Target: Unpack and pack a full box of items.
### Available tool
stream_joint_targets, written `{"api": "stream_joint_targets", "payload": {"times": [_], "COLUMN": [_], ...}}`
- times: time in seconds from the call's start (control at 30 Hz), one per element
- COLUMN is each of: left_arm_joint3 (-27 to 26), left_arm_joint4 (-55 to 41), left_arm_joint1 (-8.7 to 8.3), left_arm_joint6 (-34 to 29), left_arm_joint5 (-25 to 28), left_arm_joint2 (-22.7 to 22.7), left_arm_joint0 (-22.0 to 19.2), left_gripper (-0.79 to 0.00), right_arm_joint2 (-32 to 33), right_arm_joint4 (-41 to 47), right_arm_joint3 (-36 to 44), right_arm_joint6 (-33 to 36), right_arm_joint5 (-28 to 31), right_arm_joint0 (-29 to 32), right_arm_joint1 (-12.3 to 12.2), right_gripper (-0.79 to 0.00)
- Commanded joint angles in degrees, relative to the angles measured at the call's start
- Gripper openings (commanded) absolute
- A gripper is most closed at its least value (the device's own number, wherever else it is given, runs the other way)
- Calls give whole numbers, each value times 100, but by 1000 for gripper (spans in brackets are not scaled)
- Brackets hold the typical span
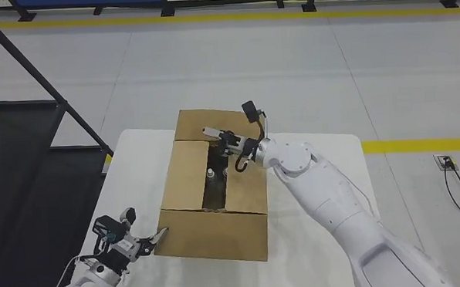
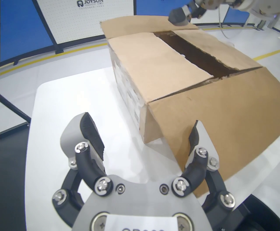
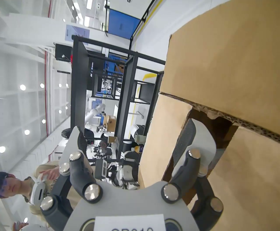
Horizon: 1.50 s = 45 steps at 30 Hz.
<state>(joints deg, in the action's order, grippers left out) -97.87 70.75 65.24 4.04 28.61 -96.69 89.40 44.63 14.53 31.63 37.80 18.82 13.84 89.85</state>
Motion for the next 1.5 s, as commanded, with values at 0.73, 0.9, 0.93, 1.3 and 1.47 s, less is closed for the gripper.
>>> {"api": "stream_joint_targets", "payload": {"times": [0.73,0.9,0.93,1.3,1.47], "left_arm_joint3": [321,257,250,58,-190], "left_arm_joint4": [-514,-419,-406,-264,-110], "left_arm_joint1": [-6,-13,-14,-26,-29], "left_arm_joint6": [-573,-488,-473,-412,-410], "left_arm_joint5": [-692,-655,-649,-579,-566], "left_arm_joint2": [-176,-179,-181,-141,-63], "left_arm_joint0": [-286,-188,-171,-60,-23], "left_gripper": [0,0,0,0,0], "right_arm_joint2": [-217,-147,-119,89,105], "right_arm_joint4": [41,262,309,610,589], "right_arm_joint3": [-374,-659,-703,-840,-822], "right_arm_joint6": [-105,-156,-150,16,-13], "right_arm_joint5": [-1210,-1098,-1058,-765,-685], "right_arm_joint0": [-151,-307,-336,-482,-516], "right_arm_joint1": [547,688,706,852,925], "right_gripper": [0,0,0,0,0]}}
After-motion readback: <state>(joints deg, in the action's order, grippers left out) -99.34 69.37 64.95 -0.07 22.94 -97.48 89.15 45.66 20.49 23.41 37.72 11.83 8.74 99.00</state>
